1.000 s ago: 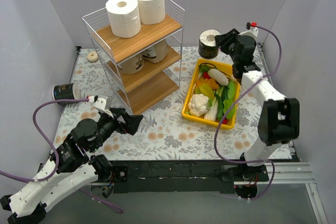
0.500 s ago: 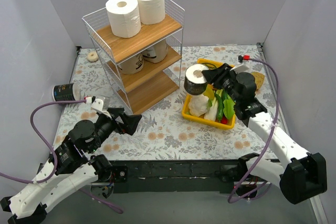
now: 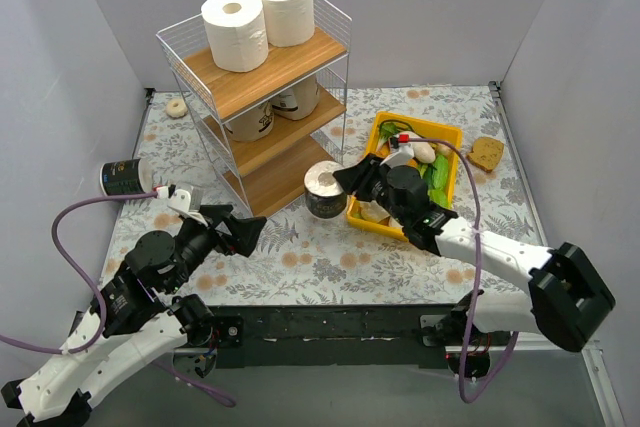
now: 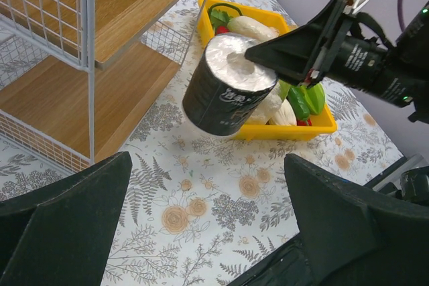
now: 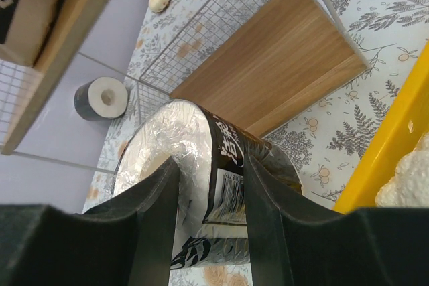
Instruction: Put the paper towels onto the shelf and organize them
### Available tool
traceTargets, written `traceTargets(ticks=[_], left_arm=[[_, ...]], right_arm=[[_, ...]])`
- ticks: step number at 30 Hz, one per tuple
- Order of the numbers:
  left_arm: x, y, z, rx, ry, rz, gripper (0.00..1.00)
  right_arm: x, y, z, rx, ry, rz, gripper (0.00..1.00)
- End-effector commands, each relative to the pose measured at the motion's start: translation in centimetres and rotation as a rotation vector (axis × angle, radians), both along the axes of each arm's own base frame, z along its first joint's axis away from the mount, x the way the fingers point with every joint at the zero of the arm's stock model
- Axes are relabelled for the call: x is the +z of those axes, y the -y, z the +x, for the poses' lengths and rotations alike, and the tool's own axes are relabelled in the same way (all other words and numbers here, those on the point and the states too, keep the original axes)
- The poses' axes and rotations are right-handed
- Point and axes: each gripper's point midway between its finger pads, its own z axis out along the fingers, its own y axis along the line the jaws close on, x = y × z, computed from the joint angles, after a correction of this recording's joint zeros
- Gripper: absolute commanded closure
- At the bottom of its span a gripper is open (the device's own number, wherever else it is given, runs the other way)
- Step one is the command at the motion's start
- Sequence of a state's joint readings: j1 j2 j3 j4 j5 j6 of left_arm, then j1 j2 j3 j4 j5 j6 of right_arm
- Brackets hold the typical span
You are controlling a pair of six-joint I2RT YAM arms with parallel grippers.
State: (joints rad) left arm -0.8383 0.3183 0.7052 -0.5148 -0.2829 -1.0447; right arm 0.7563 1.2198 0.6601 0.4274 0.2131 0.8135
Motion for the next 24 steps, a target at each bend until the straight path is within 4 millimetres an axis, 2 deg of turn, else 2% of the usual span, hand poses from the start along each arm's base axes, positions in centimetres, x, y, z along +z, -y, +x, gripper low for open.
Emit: traceTargets(ticks=[1,5,14,19,20,21,24], left_arm=[[0.3,-0.4,0.1,0.015,0.015,-0.007,0.02],[0.5,-0.5,0.1,0.018,0.024,-0.016,0.02],[0.5,-0.3,-0.1,0.004,0.023,-0.015,0.02],[0.5,-0.3,-0.1,0.003,0.024,-0.015,0.02],[0.6,-0.3,-0.1,0.003,0.025,-0.017,0.02],[0.6,-0.3,-0.1,0.001,0.027,-0.017,0.02],[0.6,-0.4,-0.2,0.000,0.030,-0.020,0.02]], right_arm=[[5.8,-1.4,2.6,-0.107,0.160,0.186,0.92],[6.1,-2.8,3.9,-0.141,0.214,0.268,0.92],[5.7,-4.0,7.6,-0.258,0.280,0.344,0.92],[5.8,-4.4,8.9,-0.304,0.307,0.383,0.92],[4.9,-4.7,9.2,-0.307,0.298,0.371,0.92],[5.2,-4.8,9.7,-0.319,0.304,0.380,0.92],[4.1,-5.3,10.4,-0.345,0.277,0.394,0.92]])
